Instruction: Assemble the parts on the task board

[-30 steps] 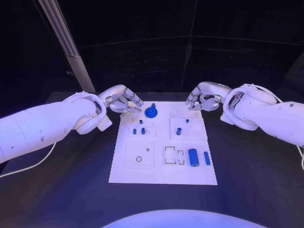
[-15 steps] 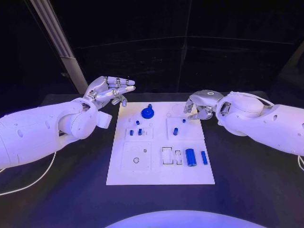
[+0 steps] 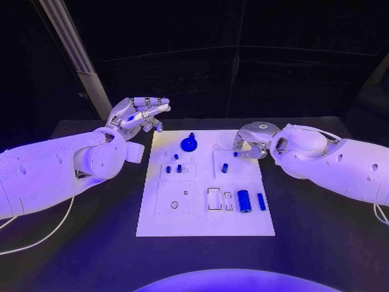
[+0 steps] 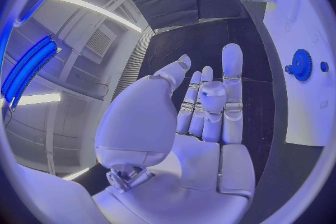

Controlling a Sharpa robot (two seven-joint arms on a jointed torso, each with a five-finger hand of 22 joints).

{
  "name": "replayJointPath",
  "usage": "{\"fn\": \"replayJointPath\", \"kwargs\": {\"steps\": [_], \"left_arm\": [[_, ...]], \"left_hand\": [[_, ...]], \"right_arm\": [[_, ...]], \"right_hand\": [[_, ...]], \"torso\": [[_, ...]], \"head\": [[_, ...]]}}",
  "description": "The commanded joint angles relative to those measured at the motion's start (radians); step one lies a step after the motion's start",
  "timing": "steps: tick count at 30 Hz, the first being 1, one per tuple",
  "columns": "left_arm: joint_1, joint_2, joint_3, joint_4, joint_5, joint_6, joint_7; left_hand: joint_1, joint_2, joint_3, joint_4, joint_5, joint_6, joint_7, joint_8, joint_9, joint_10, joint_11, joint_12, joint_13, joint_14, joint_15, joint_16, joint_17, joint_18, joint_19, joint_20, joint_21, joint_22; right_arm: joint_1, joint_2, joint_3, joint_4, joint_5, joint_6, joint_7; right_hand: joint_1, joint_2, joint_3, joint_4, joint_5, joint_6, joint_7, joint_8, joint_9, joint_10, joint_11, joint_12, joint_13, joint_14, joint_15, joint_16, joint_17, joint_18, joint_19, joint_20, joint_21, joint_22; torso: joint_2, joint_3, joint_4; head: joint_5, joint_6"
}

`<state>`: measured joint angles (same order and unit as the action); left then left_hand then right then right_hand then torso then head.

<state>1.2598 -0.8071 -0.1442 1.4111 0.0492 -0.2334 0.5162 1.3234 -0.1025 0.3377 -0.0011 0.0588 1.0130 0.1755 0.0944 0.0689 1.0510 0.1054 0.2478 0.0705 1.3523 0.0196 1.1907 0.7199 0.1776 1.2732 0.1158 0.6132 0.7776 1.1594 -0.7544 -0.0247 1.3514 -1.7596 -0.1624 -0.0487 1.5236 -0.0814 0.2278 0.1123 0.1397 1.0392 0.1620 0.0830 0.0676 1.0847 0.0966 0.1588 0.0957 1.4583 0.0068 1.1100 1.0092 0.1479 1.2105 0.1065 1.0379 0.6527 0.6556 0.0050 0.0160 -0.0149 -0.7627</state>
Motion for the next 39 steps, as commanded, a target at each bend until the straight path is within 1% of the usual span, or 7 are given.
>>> {"fn": "replayJointPath", "kwargs": {"steps": [1, 5, 11, 19, 28, 34, 39], "left_arm": [[0.000, 0.000, 0.000, 0.002, 0.027, -0.004, 0.021], [0.000, 0.001, 0.000, 0.001, 0.027, -0.001, 0.017], [-0.001, 0.003, 0.000, -0.003, 0.027, 0.004, 0.012], [-0.001, 0.003, 0.000, -0.007, 0.027, 0.005, 0.008], [-0.001, 0.002, 0.000, -0.008, 0.027, 0.008, 0.001], [-0.001, 0.001, 0.000, -0.008, 0.027, 0.009, -0.002], [-0.001, 0.001, 0.000, -0.010, 0.027, 0.010, -0.004]], "left_hand": [[-0.004, 0.003, -0.007, 0.000, 0.004, 0.001, 0.009, 0.003, -0.002, 0.001, 0.005, 0.004, 0.000, -0.006, -0.001, -0.004, -0.001, 0.005, -0.008, 0.001, -0.003, -0.002], [-0.005, 0.002, -0.009, 0.000, 0.004, -0.001, 0.010, 0.003, -0.002, 0.000, 0.006, 0.004, -0.001, -0.004, 0.000, 0.001, 0.008, 0.005, -0.007, 0.001, -0.004, -0.003], [-0.005, 0.001, -0.010, 0.000, 0.004, -0.005, 0.011, 0.003, -0.002, -0.003, 0.007, 0.005, -0.001, -0.003, 0.001, 0.001, 0.008, 0.004, -0.007, 0.001, -0.005, -0.003], [-0.004, 0.001, -0.010, 0.000, 0.004, -0.006, 0.011, 0.003, -0.002, -0.003, 0.007, 0.005, -0.001, -0.003, 0.001, 0.002, 0.008, 0.004, -0.007, 0.002, -0.005, -0.004], [-0.002, 0.001, -0.011, -0.001, 0.004, -0.008, 0.012, 0.003, -0.002, -0.005, 0.008, 0.005, -0.002, -0.003, 0.001, 0.002, 0.008, 0.004, -0.006, 0.002, -0.006, -0.004], [0.000, 0.002, -0.010, -0.002, 0.005, -0.010, 0.012, 0.003, -0.002, -0.007, 0.008, 0.005, -0.002, -0.004, 0.002, 0.002, 0.007, 0.004, -0.006, 0.002, -0.006, -0.005], [0.005, 0.004, -0.009, -0.004, 0.005, -0.012, 0.013, 0.004, -0.002, -0.009, 0.009, 0.006, -0.002, -0.004, 0.002, 0.002, 0.006, 0.004, -0.005, 0.003, -0.007, -0.006]], "right_arm": [[0.000, 0.007, 0.001, -0.006, -0.012, 0.006, 0.012], [-0.001, 0.014, 0.001, -0.013, -0.011, 0.005, 0.016], [-0.003, 0.021, 0.001, -0.018, -0.009, 0.015, 0.021], [-0.008, 0.029, 0.001, -0.022, -0.002, 0.046, 0.023], [-0.010, 0.032, 0.000, -0.025, -0.005, 0.067, 0.010], [-0.011, 0.035, 0.000, -0.026, -0.023, 0.060, -0.007], [-0.011, 0.037, 0.000, -0.025, -0.045, 0.033, -0.024]], "right_hand": [[-0.001, -0.005, 0.022, -0.003, -0.010, 0.010, -0.001, -0.009, 0.001, 0.010, 0.000, -0.008, -0.012, 0.007, 0.002, 0.006, 0.004, 0.011, 0.011, 0.000, 0.007, 0.005], [-0.004, -0.008, 0.048, -0.008, -0.016, 0.013, 0.001, -0.012, 0.001, 0.016, 0.001, -0.013, -0.023, 0.009, 0.002, 0.009, 0.008, 0.010, 0.013, 0.001, 0.011, 0.009], [-0.016, -0.012, 0.088, -0.015, -0.022, 0.024, 0.000, -0.013, 0.001, 0.032, -0.001, -0.016, -0.031, 0.019, 0.000, 0.032, 0.035, 0.005, 0.030, 0.001, 0.035, 0.044], [-0.027, -0.014, 0.126, -0.026, -0.024, 0.043, -0.005, -0.010, 0.003, 0.057, -0.008, -0.012, -0.031, 0.030, -0.005, 0.066, 0.071, -0.005, 0.057, -0.001, 0.077, 0.105], [-0.039, -0.017, 0.161, -0.042, -0.025, 0.060, -0.010, -0.009, 0.004, 0.077, -0.014, -0.013, -0.030, 0.035, -0.009, 0.087, 0.095, -0.011, 0.073, -0.005, 0.106, 0.144], [-0.035, -0.010, 0.201, -0.064, -0.052, 0.069, -0.012, -0.010, 0.004, 0.087, -0.016, -0.015, -0.030, 0.034, -0.013, 0.094, 0.102, -0.013, 0.077, -0.008, 0.119, 0.160], [-0.030, 0.003, 0.247, -0.088, -0.073, 0.087, -0.015, -0.006, 0.007, 0.107, -0.021, -0.010, -0.027, 0.036, -0.018, 0.107, 0.116, -0.019, 0.090, -0.012, 0.147, 0.200]], "torso": [[0.000, 0.0009, -0.0011], [0.000, -0.0008, -0.0002], [-0.001, 0.0001, -0.0013], [0.000, -0.0012, -0.0011], [0.000, -0.0008, -0.0006], [0.000, -0.0001, -0.0016], [0.000, 0.0002, -0.0012]], "head": [[0.003, -0.001], [0.000, -0.002], [0.004, -0.004], [0.003, -0.007], [0.004, -0.008], [0.004, -0.009], [0.002, -0.012]]}}
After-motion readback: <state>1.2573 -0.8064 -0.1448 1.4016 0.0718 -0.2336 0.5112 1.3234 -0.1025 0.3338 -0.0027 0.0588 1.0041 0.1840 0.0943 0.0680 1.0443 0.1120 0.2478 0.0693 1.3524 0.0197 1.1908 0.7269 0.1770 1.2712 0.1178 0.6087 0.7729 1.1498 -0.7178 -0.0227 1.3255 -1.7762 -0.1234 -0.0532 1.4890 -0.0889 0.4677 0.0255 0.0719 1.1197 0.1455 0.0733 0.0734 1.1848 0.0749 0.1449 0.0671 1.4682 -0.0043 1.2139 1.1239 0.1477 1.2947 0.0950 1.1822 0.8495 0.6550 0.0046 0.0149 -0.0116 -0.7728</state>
